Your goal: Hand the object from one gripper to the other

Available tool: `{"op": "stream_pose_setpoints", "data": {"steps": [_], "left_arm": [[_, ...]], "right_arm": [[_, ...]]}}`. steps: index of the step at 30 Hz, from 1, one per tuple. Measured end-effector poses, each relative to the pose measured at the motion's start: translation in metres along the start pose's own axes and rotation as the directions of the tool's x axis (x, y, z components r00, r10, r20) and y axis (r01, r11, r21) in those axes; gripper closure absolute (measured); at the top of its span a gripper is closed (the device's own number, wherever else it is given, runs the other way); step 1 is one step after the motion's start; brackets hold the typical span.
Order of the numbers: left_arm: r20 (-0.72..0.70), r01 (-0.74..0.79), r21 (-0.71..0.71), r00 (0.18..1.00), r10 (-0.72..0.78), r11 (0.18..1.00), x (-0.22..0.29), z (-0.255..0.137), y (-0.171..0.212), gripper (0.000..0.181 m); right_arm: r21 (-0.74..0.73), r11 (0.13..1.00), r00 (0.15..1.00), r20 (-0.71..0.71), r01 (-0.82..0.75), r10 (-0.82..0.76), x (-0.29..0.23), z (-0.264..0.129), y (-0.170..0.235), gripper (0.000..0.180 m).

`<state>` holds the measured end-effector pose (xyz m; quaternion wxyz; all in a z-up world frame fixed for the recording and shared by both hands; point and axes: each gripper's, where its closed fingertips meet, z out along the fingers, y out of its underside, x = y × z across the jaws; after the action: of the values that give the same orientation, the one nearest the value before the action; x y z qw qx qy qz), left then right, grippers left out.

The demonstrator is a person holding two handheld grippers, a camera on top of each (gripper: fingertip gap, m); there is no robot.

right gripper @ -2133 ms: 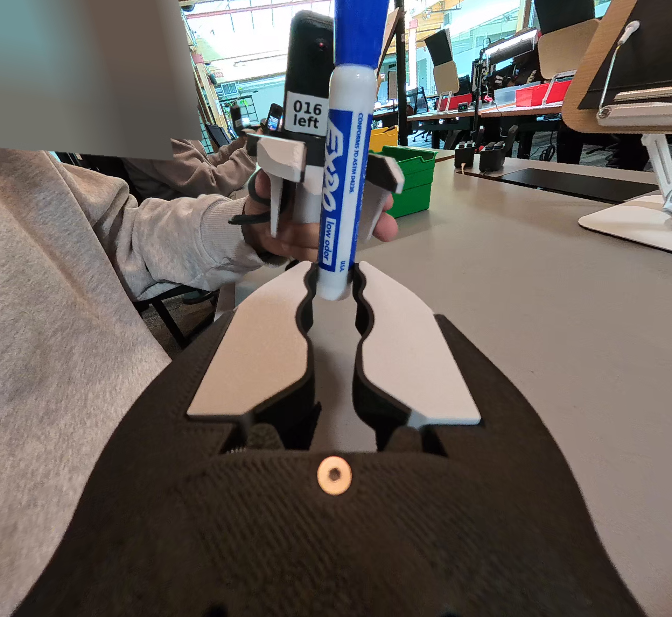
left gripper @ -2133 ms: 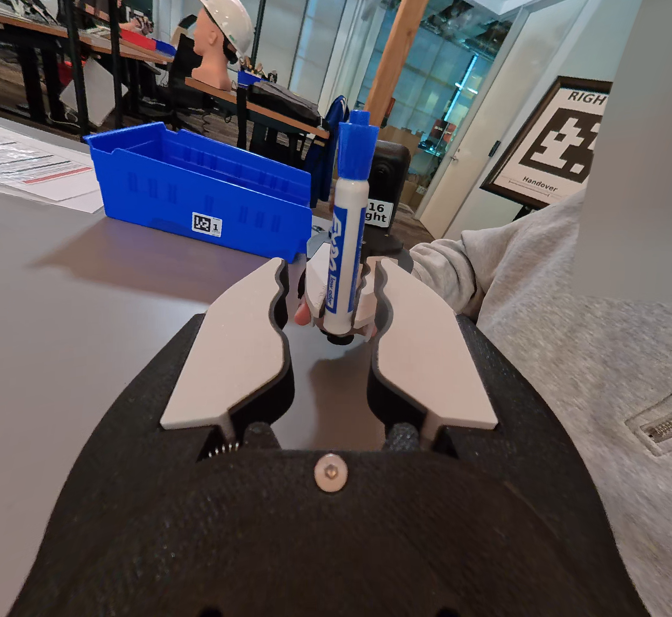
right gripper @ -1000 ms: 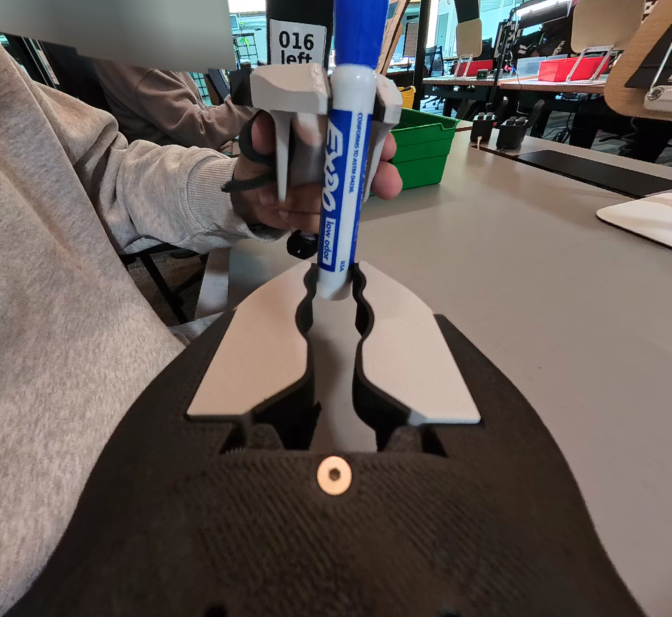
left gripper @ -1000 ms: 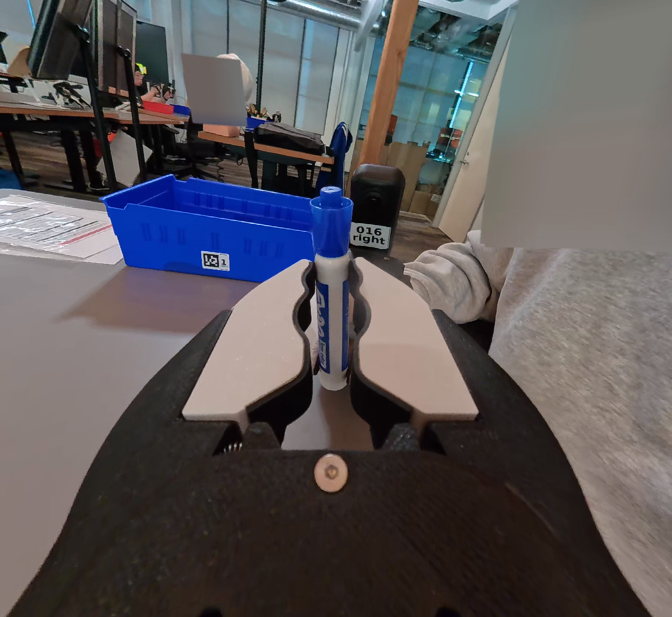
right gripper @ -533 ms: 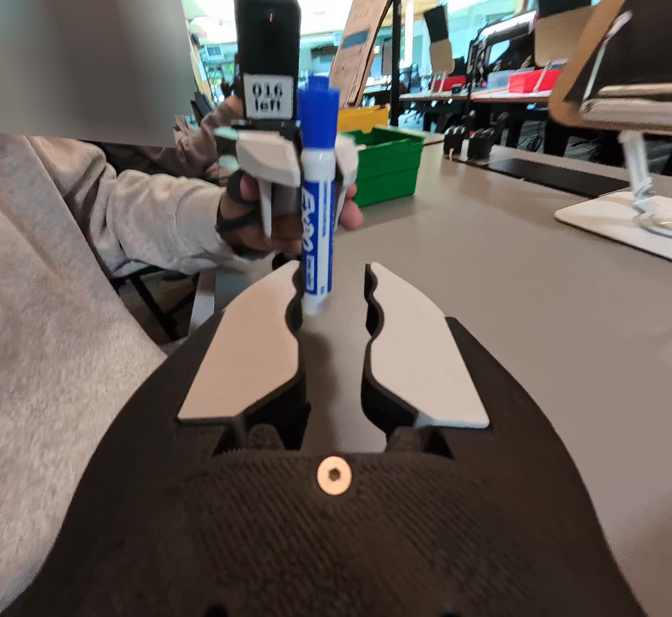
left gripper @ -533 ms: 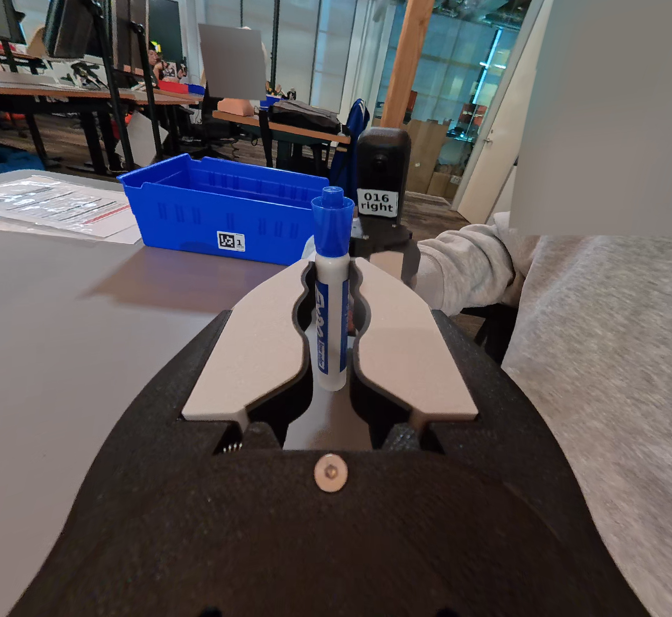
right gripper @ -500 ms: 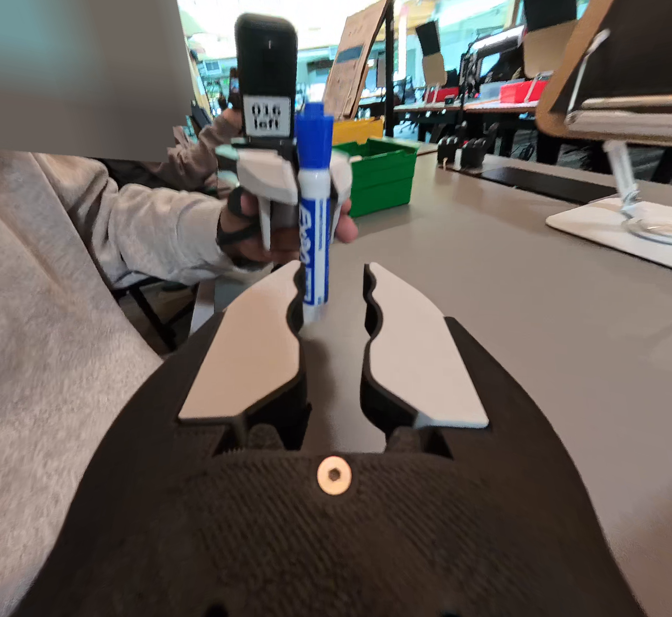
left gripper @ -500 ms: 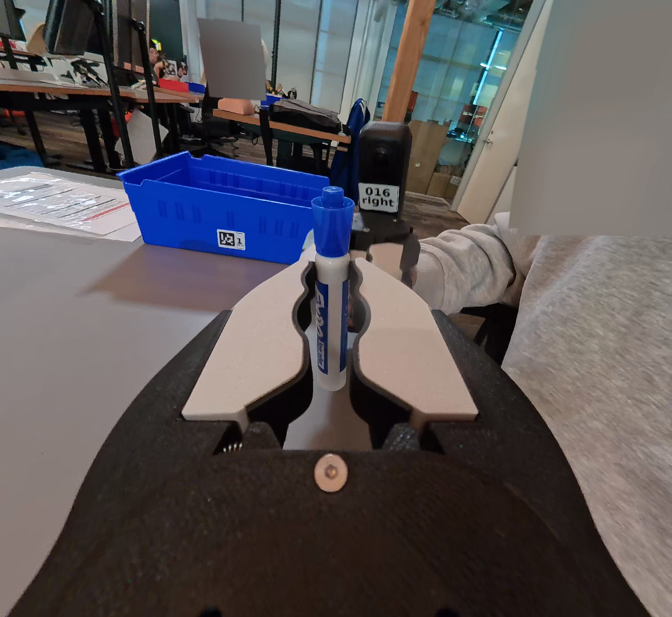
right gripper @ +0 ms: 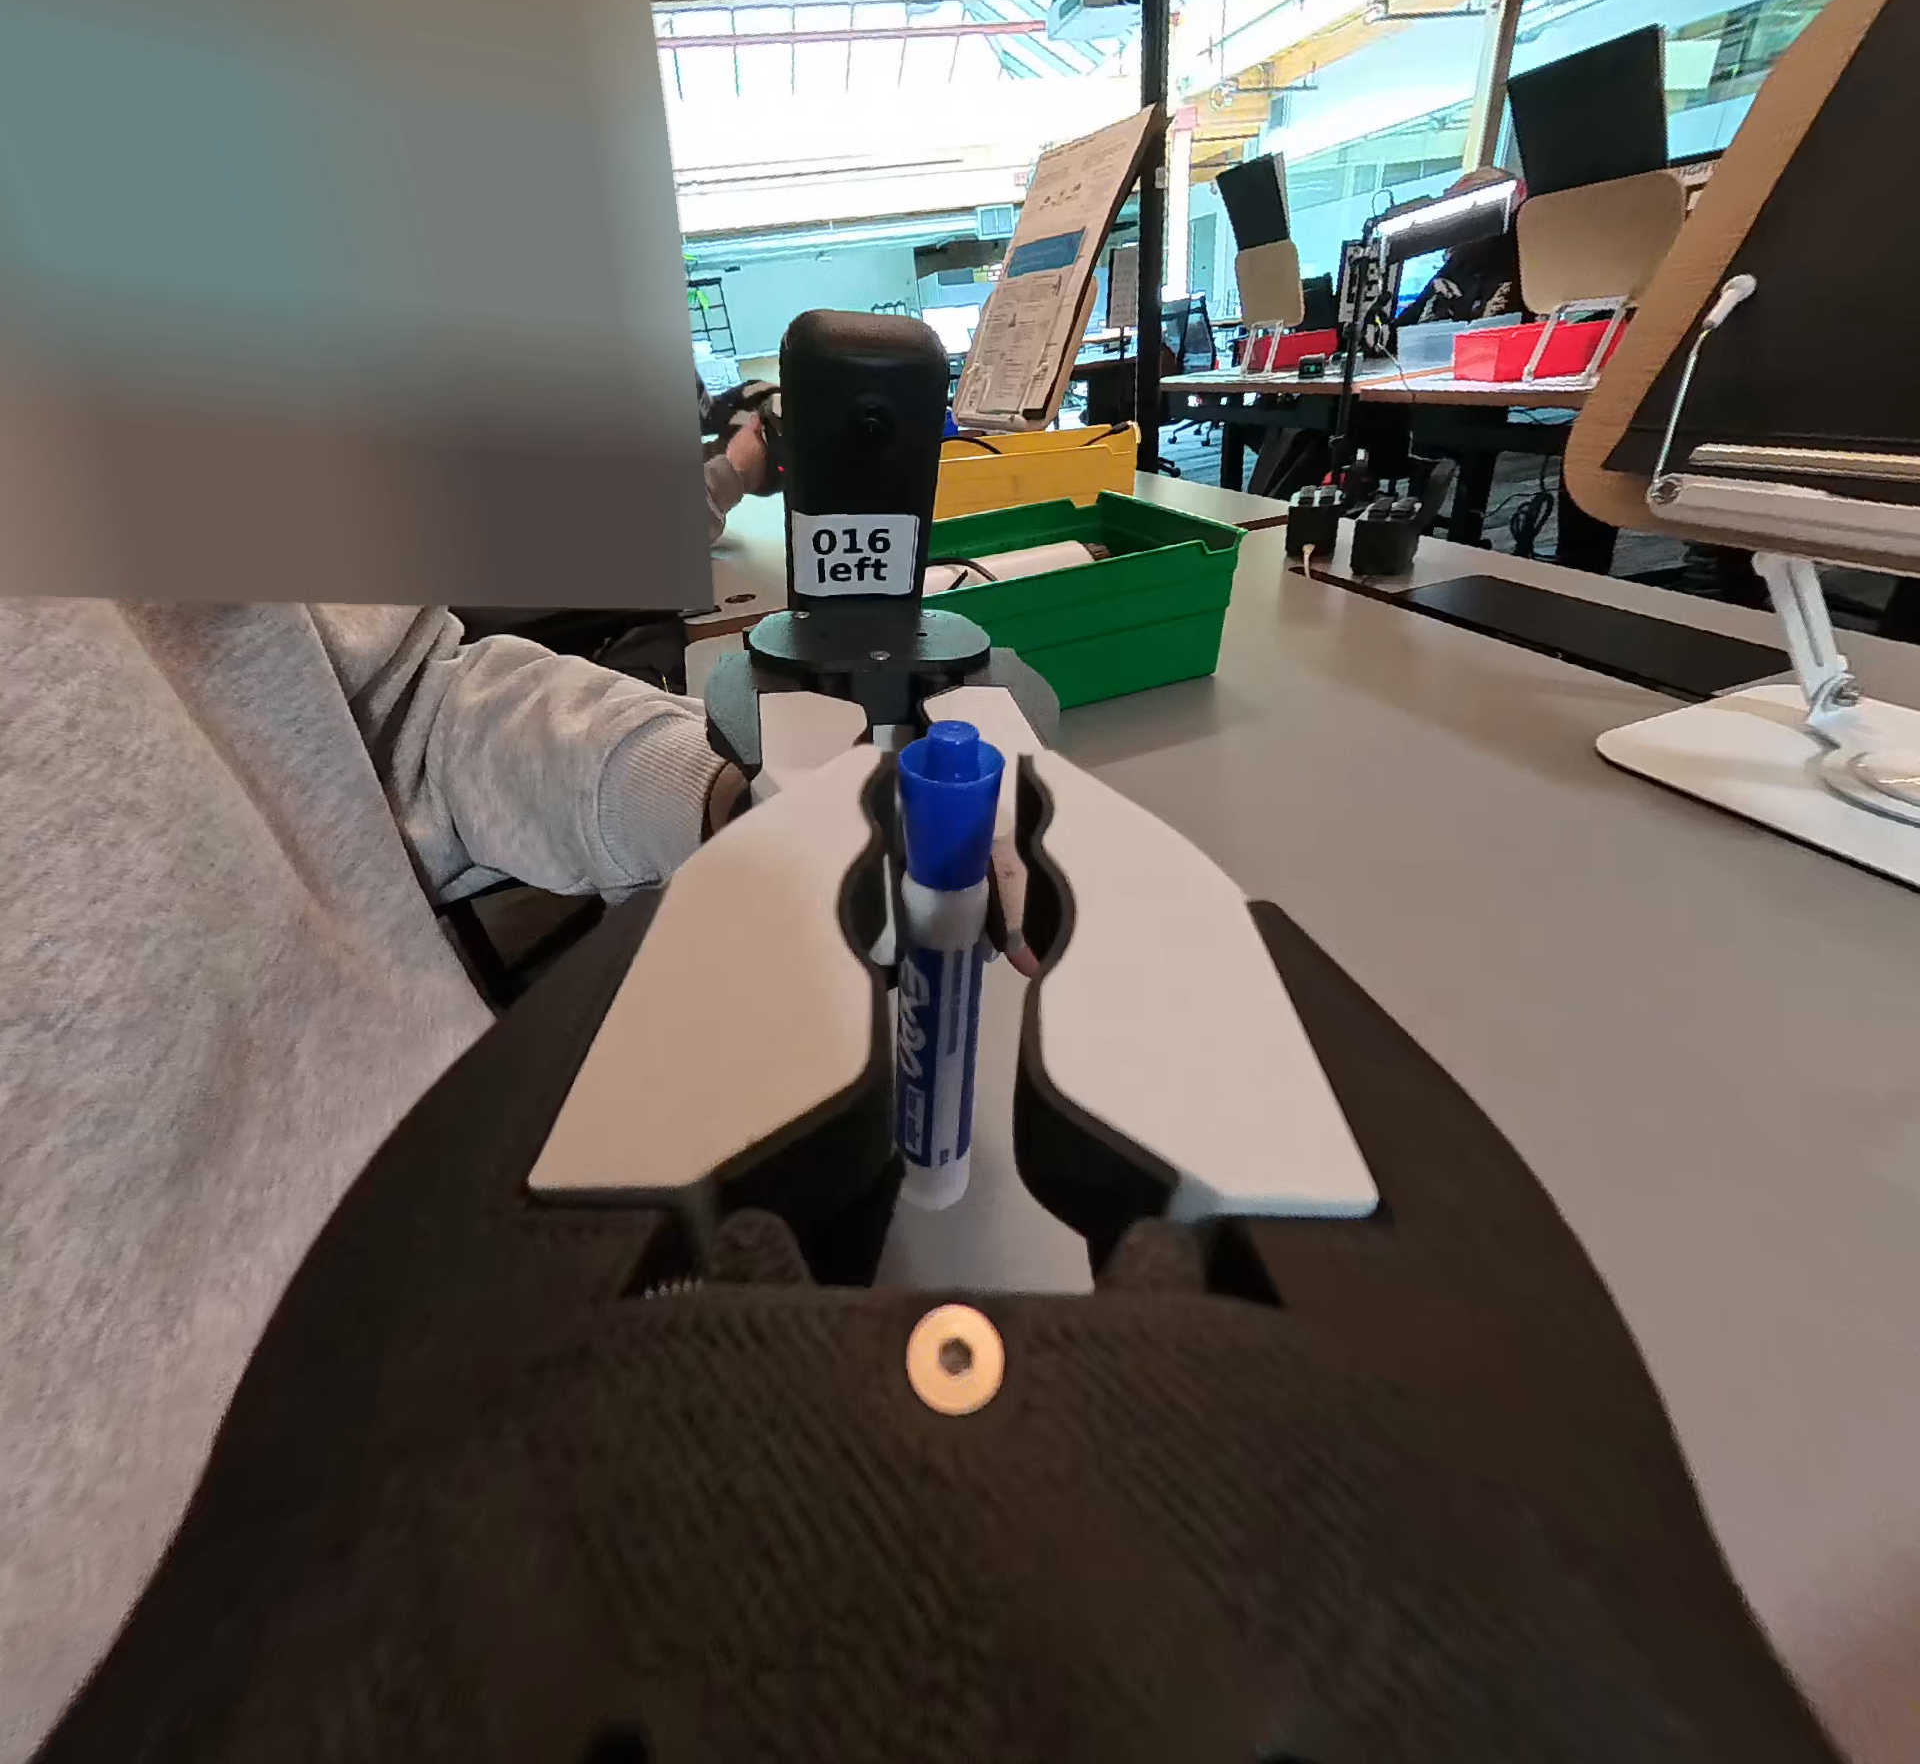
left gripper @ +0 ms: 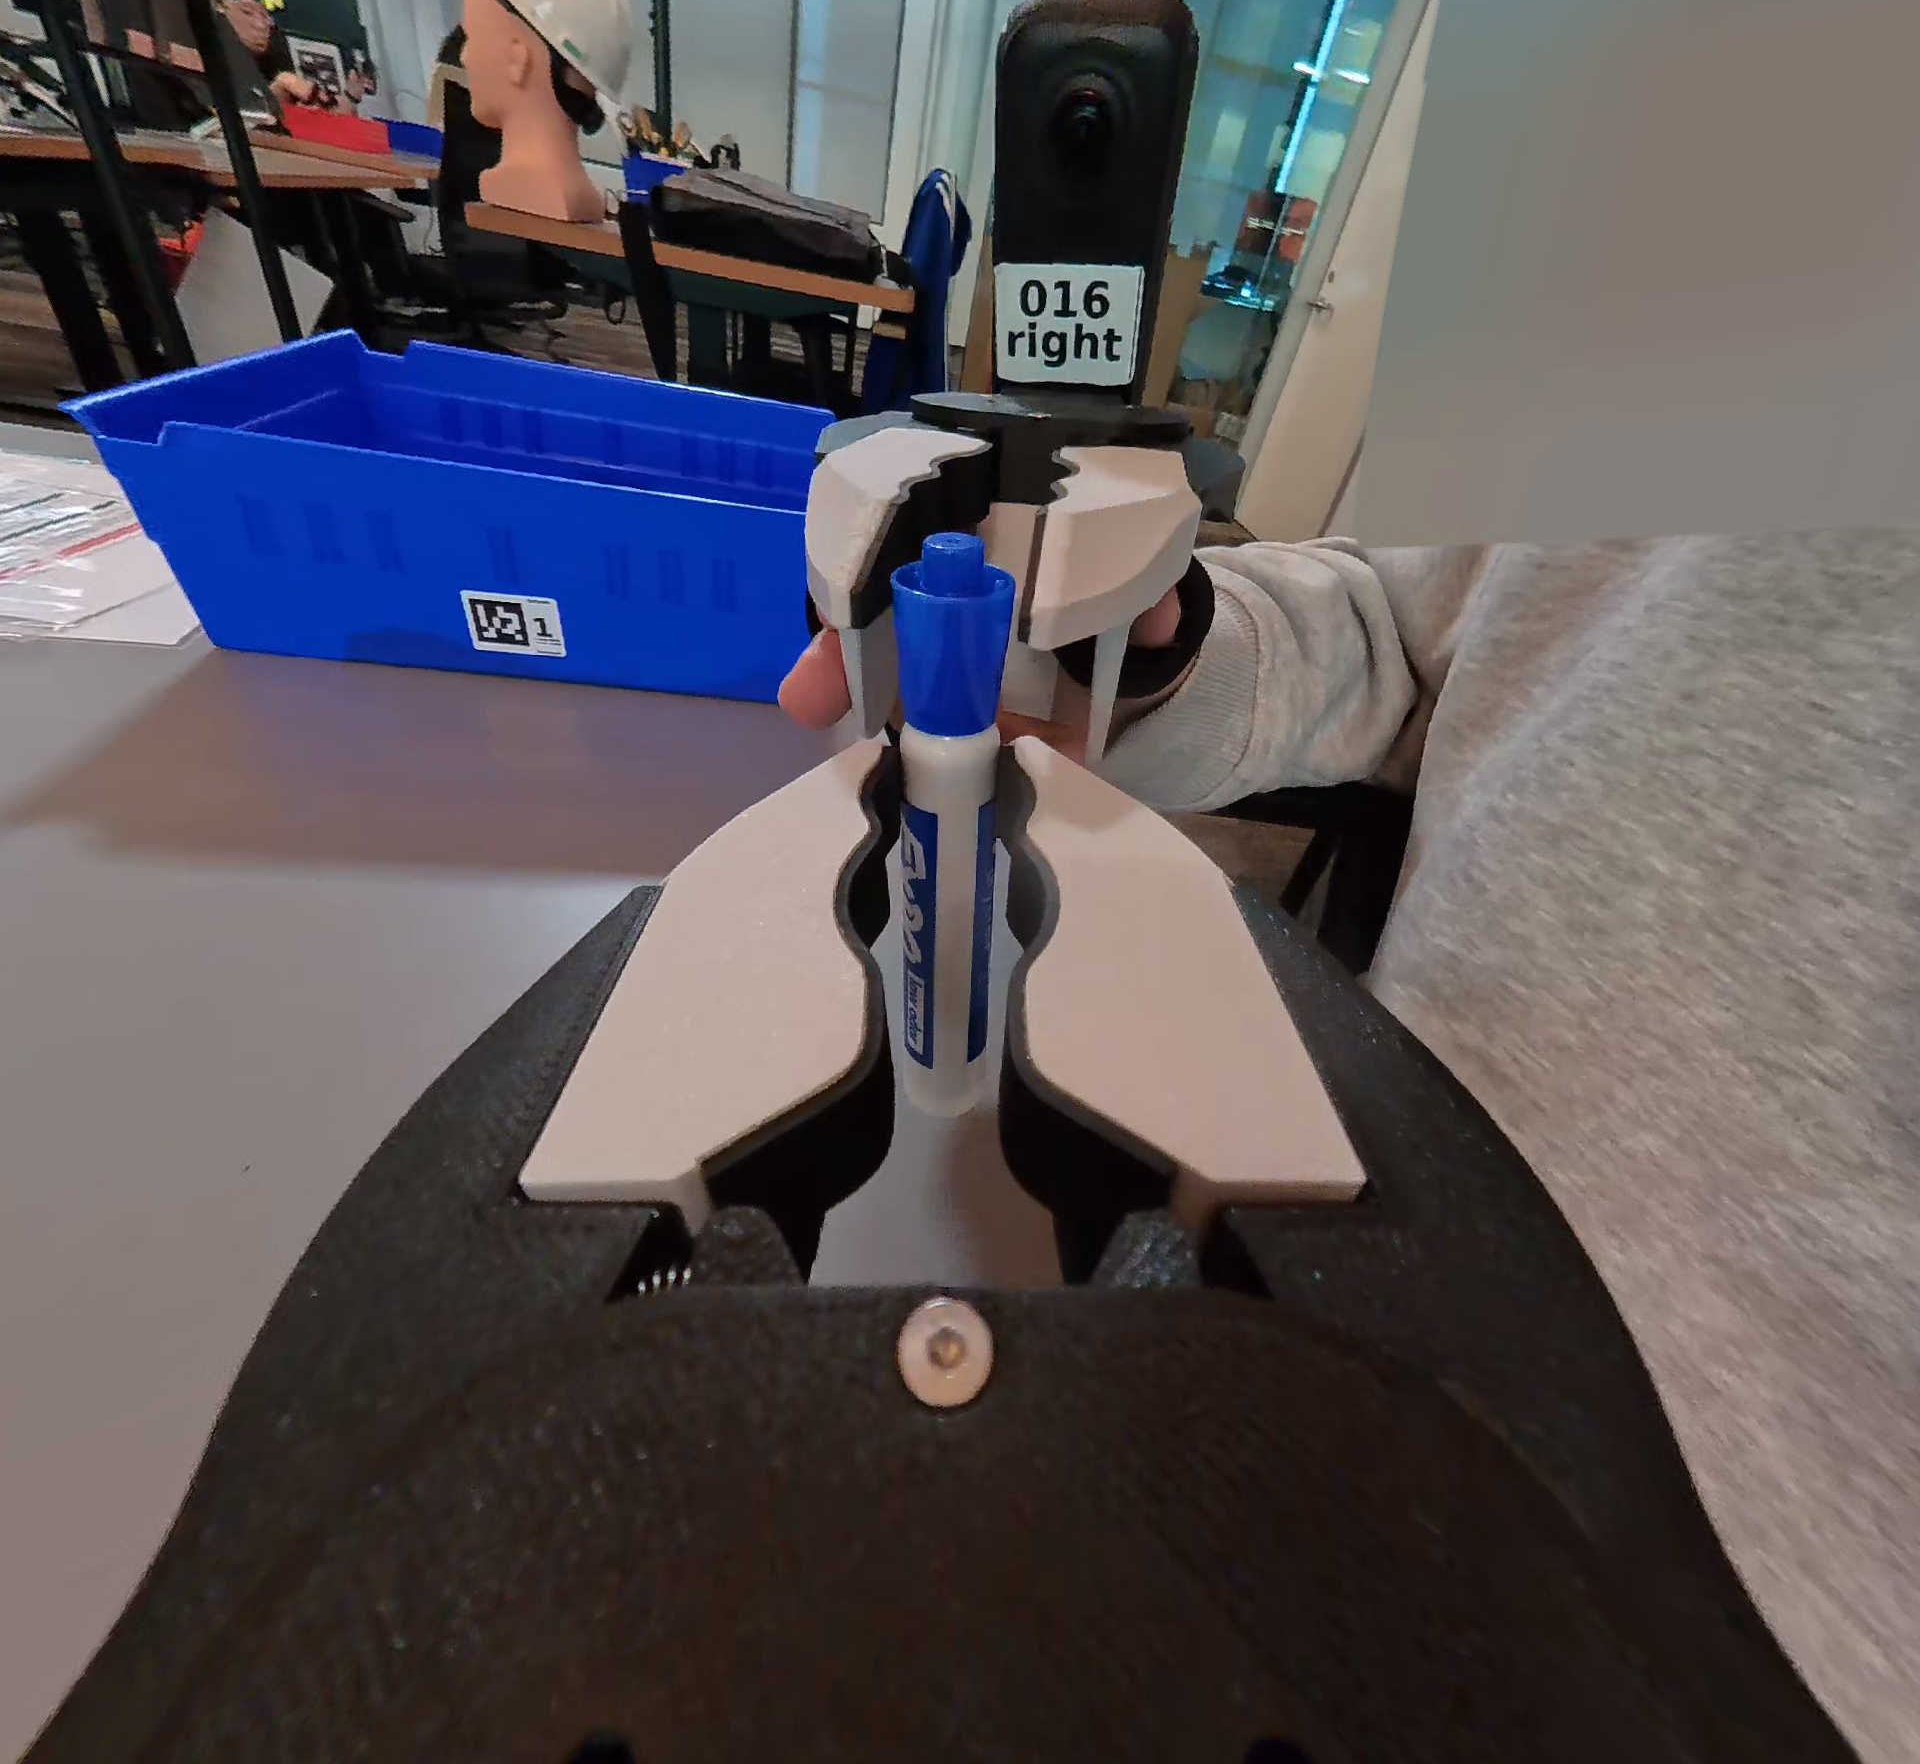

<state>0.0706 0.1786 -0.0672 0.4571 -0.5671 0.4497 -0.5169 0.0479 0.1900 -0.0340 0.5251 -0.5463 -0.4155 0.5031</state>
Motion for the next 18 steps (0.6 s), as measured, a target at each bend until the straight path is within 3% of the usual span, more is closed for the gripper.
{"op": "stream_pose_setpoints", "data": {"steps": [10,15,18], "left_arm": [[0.001,0.011,0.008,1.000,-0.011,1.000,0.0004,0.0004,0.0002,0.162],[0.000,0.070,0.014,0.998,-0.070,0.997,-0.0045,0.0002,0.0011,0.135],[0.006,0.078,-0.006,0.997,-0.078,0.997,-0.0086,0.0002,0.0080,0.132]], "right_arm": [[-0.008,0.999,0.999,-0.004,0.036,-0.036,-0.0016,0.0000,0.0005,0.161],[-0.002,0.998,0.997,-0.025,0.067,-0.067,0.0023,-0.0035,-0.0015,0.161],[0.006,0.997,0.997,-0.039,0.073,-0.073,0.0066,-0.0084,-0.0053,0.161]]}}
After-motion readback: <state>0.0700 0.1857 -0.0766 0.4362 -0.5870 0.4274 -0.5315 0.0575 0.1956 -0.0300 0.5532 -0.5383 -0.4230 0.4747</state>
